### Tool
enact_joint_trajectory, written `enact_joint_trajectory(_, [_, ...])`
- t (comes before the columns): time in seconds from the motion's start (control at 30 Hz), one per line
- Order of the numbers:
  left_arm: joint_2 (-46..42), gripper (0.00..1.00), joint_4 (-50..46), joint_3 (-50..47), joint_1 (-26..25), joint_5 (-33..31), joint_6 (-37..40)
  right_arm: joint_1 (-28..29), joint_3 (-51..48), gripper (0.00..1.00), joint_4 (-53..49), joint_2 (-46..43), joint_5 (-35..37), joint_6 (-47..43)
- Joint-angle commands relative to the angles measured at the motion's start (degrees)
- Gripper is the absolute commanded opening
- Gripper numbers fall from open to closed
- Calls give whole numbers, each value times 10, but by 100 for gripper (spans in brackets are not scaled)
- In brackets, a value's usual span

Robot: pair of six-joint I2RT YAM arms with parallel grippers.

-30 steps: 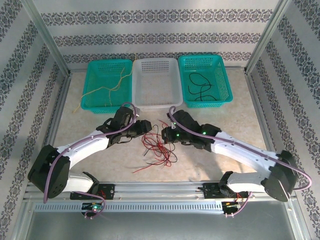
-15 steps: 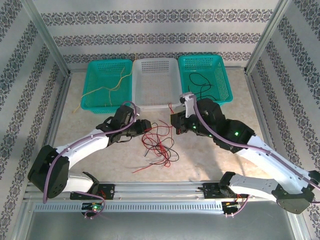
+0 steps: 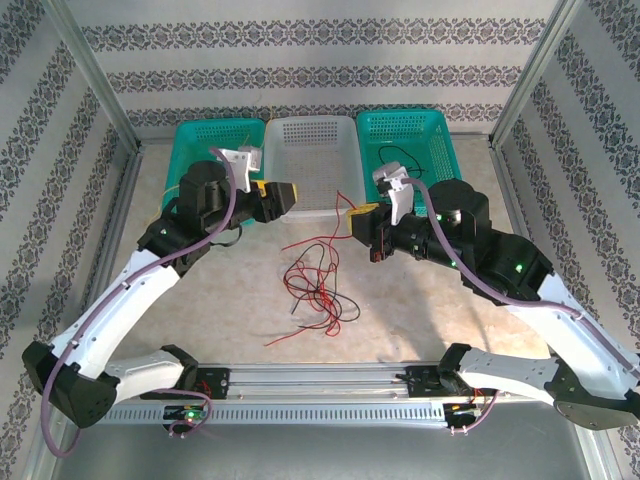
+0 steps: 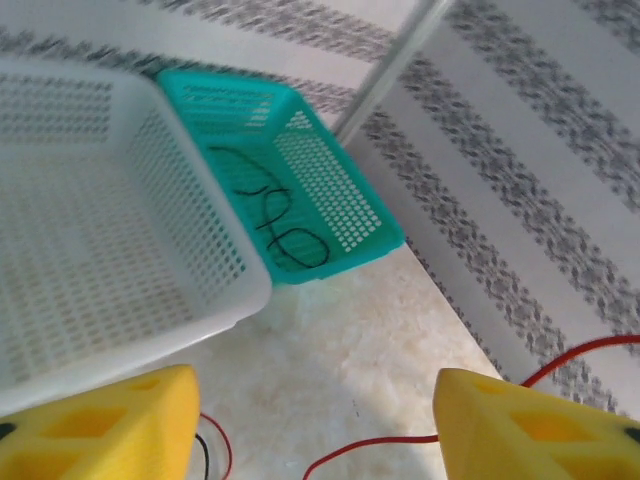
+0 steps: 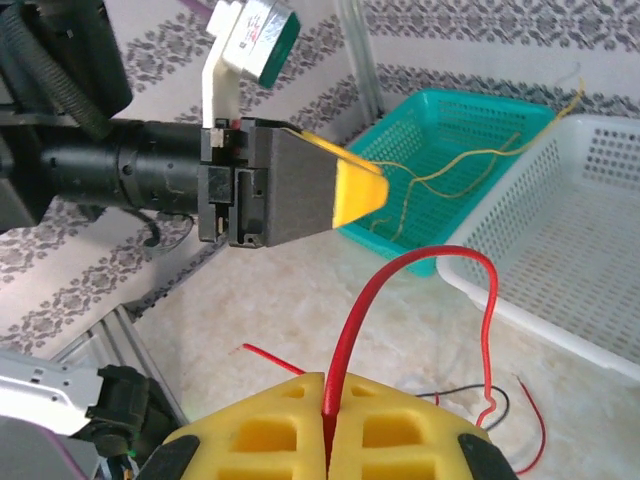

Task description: Untangle the cables

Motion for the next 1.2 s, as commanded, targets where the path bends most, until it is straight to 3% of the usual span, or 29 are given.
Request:
enact_joint_trajectory(0.0, [22,71,43,3,3,143,57,-4,25,0,0,-1,-46,-29])
enact_joint_trajectory(0.07, [31,75,46,17,3,195,82,-5,32,0,-5,1,-50,-34])
enact_joint_trajectory(0.2, [42,77,32,52,3,237,122,-12,35,0,-4,5,-69,-32])
enact_joint_trajectory(0.33, [56,78,147,9,2,306,45,-16,31,0,9,6,-79,-26])
enact_joint_trajectory(0.43, [68,77,293,-52,-2,334,-53,-17,31,0,16,10,-81,-19])
enact_joint_trajectory(0.53, [78,72,387,-93,-5,332,-110,-17,30,0,24,10,-88,-12])
enact_joint_trajectory(1.17, [112,32,403,-110,-23,314,-118,-25,16,0,62,13,-122,18])
